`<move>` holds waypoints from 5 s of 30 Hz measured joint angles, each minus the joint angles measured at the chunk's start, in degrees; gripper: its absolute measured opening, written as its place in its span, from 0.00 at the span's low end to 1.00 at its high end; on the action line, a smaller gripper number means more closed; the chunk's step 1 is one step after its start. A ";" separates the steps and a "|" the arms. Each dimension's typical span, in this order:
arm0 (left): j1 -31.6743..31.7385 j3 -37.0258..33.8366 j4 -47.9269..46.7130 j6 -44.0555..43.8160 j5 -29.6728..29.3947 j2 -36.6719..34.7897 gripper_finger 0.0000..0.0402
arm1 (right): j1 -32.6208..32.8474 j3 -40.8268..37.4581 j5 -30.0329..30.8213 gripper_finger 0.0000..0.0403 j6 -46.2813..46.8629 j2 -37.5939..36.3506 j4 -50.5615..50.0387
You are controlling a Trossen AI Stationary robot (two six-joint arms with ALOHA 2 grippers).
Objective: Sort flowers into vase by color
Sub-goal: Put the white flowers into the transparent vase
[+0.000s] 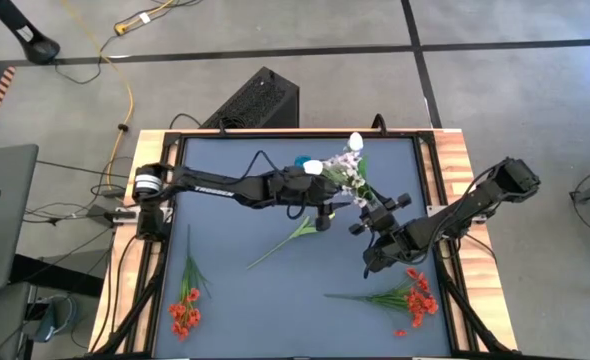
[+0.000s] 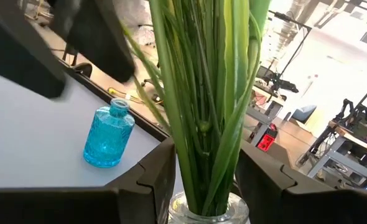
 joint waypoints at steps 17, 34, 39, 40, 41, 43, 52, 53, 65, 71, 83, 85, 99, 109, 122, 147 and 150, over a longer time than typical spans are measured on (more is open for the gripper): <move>-0.41 0.04 -41.94 19.89 2.08 -11.50 0.40 | 0.01 0.00 -0.01 0.43 -0.09 0.01 0.06; -4.97 0.04 -42.46 32.98 -2.83 -15.66 0.40 | 0.15 -0.02 0.00 0.43 0.04 0.02 0.09; -5.94 0.04 -41.50 30.64 -14.36 -15.66 0.40 | 0.17 -0.02 0.00 0.43 0.04 0.02 0.11; -5.95 0.04 -41.59 29.57 -14.36 -15.66 0.40 | 0.17 -0.02 0.00 0.43 0.02 0.02 0.11; -5.95 0.04 -41.62 28.69 -14.02 -15.66 0.40 | 0.17 -0.02 0.00 0.43 0.01 0.02 0.11; -5.95 0.04 -42.21 27.57 -12.18 -15.66 0.40 | 0.15 -0.02 0.00 0.43 0.00 0.02 0.04; -5.76 0.00 -44.84 33.97 13.70 -15.63 0.40 | 0.17 -0.02 0.01 0.43 -0.06 0.02 0.04; -5.74 0.00 -44.63 34.44 13.77 -15.63 0.40 | 0.17 -0.02 0.00 0.43 -0.06 0.02 0.04; -7.03 0.00 -38.36 37.57 9.40 -16.18 0.40 | 1.73 -0.02 0.02 0.43 -1.42 0.02 0.07; -8.97 0.00 -37.83 38.45 0.05 -16.71 0.40 | 1.73 -0.02 0.02 0.43 -1.42 0.02 0.07; -12.48 -0.02 -36.15 39.46 0.65 -19.97 0.40 | 1.70 -0.02 0.02 0.43 -1.44 0.02 0.11; -12.16 0.00 -36.48 37.96 0.54 -21.31 0.40 | 1.70 -0.02 0.00 0.43 -1.45 0.02 0.24; -11.68 -1.70 -36.64 42.45 -0.10 -16.83 0.40 | 2.05 -0.04 0.00 0.43 -1.62 0.02 0.04; -14.25 -1.70 -34.32 46.52 -5.36 -15.49 0.49 | 2.16 -0.33 0.00 0.43 1.33 0.02 -0.03; -15.03 -1.70 -32.81 45.16 -4.28 -15.48 0.70 | 2.86 -3.23 0.02 0.43 12.30 0.54 0.26; -17.39 -1.40 -36.83 41.66 -11.89 -15.46 0.70 | 2.82 -3.04 0.02 0.43 12.17 5.16 2.36; -17.31 -2.01 -34.21 43.84 -16.61 -15.59 0.70 | 2.82 -3.04 0.01 0.43 12.17 5.16 2.85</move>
